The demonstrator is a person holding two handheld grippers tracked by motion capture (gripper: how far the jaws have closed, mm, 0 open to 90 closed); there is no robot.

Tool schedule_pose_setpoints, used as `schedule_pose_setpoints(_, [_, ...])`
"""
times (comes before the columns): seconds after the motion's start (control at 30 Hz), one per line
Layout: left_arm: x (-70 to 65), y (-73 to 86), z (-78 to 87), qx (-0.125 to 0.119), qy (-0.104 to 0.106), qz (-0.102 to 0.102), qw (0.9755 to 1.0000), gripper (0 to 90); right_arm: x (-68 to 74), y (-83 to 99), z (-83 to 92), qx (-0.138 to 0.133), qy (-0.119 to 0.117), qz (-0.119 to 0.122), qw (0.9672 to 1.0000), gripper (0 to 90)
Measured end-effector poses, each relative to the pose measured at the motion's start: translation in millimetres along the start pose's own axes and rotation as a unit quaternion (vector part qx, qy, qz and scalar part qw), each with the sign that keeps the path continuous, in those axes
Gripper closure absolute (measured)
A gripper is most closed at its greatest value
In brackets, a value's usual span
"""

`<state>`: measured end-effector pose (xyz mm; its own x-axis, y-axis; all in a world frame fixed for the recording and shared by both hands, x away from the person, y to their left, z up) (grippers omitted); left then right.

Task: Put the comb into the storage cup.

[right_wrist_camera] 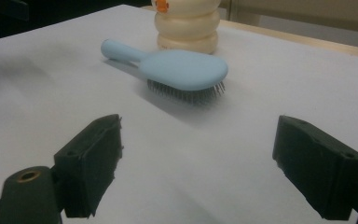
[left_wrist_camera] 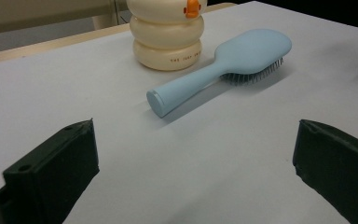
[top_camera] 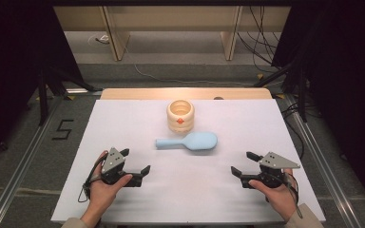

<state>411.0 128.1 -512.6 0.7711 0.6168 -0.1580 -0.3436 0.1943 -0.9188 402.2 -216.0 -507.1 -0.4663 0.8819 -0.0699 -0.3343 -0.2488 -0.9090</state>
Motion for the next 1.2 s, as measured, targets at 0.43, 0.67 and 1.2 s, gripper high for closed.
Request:
schedule_pose_setpoints(0.43, [-0.2,0.2,-0.7,0.000,-0.002,-0.003,1.0000,0.0,2.9,-12.6,-5.0,-0.007,0.004,0.007,0.9999,20.0])
schedule_pose_setpoints(0.67, [-0.8,0.3,-2.4,0.003,-0.001,-0.005,1.0000,0.0,25.1,-37.7,-19.7,-0.026,-0.018,0.026,0.9991,56.3])
schedule_pose_setpoints(1.2, [-0.4,0.9,-2.5,0.002,-0.002,-0.006,1.0000,0.0,94.8,-69.8,-97.5,0.081,-0.074,0.072,0.9914,90.0])
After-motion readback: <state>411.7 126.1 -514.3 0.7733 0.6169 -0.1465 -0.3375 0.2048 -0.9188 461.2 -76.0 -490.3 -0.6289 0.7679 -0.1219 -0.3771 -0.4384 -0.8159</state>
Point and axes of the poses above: each handheld gripper's, and its own axes: z roughly backward along the jaws, y roughly out of its underside, x roughly to its left, the point moved 10 cm from there along -z, roughly forward along the jaws, and after that the axes turned 15 degrees about y, right-handed, at the moved point
